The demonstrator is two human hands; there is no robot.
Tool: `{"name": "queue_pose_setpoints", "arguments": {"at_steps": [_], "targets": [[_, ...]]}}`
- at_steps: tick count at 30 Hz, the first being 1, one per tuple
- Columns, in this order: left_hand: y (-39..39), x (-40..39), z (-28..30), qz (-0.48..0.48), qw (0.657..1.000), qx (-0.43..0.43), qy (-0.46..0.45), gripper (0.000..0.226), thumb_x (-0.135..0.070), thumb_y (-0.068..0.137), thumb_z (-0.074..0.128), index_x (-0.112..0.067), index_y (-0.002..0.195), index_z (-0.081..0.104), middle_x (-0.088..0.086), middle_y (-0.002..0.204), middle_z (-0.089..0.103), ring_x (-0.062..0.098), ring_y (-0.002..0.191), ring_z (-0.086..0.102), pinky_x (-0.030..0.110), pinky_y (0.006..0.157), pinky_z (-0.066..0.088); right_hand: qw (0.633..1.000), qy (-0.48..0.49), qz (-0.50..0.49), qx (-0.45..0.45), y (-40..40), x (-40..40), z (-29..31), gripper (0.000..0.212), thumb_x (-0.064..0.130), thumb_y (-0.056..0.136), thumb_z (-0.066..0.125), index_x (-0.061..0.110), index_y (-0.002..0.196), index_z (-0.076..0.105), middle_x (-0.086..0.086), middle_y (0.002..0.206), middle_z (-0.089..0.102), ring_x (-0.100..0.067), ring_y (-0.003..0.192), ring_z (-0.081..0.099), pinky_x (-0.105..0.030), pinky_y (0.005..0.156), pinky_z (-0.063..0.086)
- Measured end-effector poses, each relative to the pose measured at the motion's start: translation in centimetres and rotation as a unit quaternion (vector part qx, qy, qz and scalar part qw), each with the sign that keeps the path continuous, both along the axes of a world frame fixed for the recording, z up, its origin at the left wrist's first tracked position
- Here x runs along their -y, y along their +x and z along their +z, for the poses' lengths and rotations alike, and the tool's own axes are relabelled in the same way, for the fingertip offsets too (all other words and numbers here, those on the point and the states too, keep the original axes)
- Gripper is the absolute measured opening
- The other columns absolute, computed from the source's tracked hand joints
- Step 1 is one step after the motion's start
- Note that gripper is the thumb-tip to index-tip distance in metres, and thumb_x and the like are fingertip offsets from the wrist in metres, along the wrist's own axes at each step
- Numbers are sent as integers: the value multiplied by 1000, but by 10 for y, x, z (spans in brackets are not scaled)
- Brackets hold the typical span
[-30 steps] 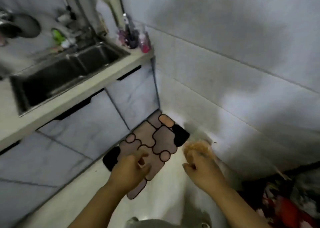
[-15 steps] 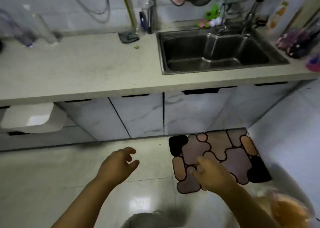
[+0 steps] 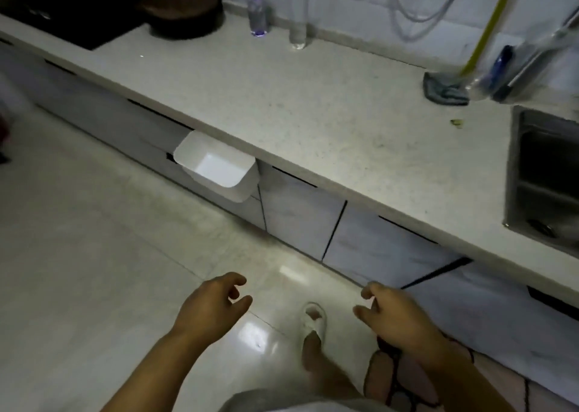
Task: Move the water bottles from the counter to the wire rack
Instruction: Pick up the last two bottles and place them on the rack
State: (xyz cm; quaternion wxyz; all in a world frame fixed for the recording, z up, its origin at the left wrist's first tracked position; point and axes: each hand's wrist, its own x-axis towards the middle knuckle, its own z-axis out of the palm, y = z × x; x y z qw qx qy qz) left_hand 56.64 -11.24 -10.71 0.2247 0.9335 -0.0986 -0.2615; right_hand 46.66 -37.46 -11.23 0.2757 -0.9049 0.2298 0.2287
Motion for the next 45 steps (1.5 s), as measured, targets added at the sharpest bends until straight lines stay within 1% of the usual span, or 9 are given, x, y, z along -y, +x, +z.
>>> {"name": "queue_pose_setpoints", "arguments": {"at_steps": [6,11,14,20,26,31,34,40,45], "targets": [[106,-10,19,105,994,43,2,38,-39,85,59,-27,121,54,-6,101,61,12,89,61,30,81,52,994,33,96,47,168,-9,14,42,42,86,53,18,121,50,-8,106,67,-20,94,62,-26,73,46],[189,-12,41,159,984,73,-16,38,-38,84,60,-27,121,55,-6,98,60,13,89,61,32,82,53,983,51,167,64,284,-31,36,43,40,87,53,17,122,49,-5,105,64,-20,97,60,-30,82,48],[226,-25,42,170,983,67,-17,40,-38,86,58,-27,123,53,-6,99,58,13,90,61,30,83,52,977,65,193,66,337,-52,40,40,37,87,54,16,120,51,-1,99,60,-17,92,58,-26,78,44],[316,-72,31,167,984,55,-10,40,-40,85,57,-28,124,52,-5,105,62,11,89,61,31,83,53,981,46,181,53,428,-98,34,41,41,88,51,21,123,46,-1,116,62,-17,99,60,-27,88,47],[461,-109,39,21,997,70,-1,41,-42,85,58,-29,124,52,-7,103,59,11,89,59,28,81,50,996,35,53,60,510,-145,40,45,45,88,51,20,125,45,-3,125,59,-22,110,58,-34,97,45],[561,-102,60,-103,991,86,-11,40,-39,85,58,-28,124,53,-5,111,62,12,93,59,24,76,45,991,19,-91,97,543,-163,54,42,42,85,56,20,120,49,-3,113,63,-13,89,57,-32,89,50],[604,-73,67,-154,984,84,-34,41,-39,85,58,-26,124,53,-3,113,62,14,94,60,26,75,46,978,2,-168,120,552,-157,63,44,45,84,57,23,121,48,-3,115,62,-12,90,56,-29,85,49],[649,5,78,-213,968,93,-98,42,-40,84,60,-27,124,53,-5,112,61,12,91,59,27,79,48,959,-23,-222,173,591,-121,82,49,44,83,58,22,125,46,-2,118,60,-14,100,58,-26,83,47],[689,59,97,-192,964,134,-129,47,-41,84,60,-28,128,48,-4,119,59,9,91,55,24,77,45,941,-24,-250,227,646,-76,99,53,45,81,61,21,125,46,-2,115,60,-13,93,57,-29,83,49]]}}
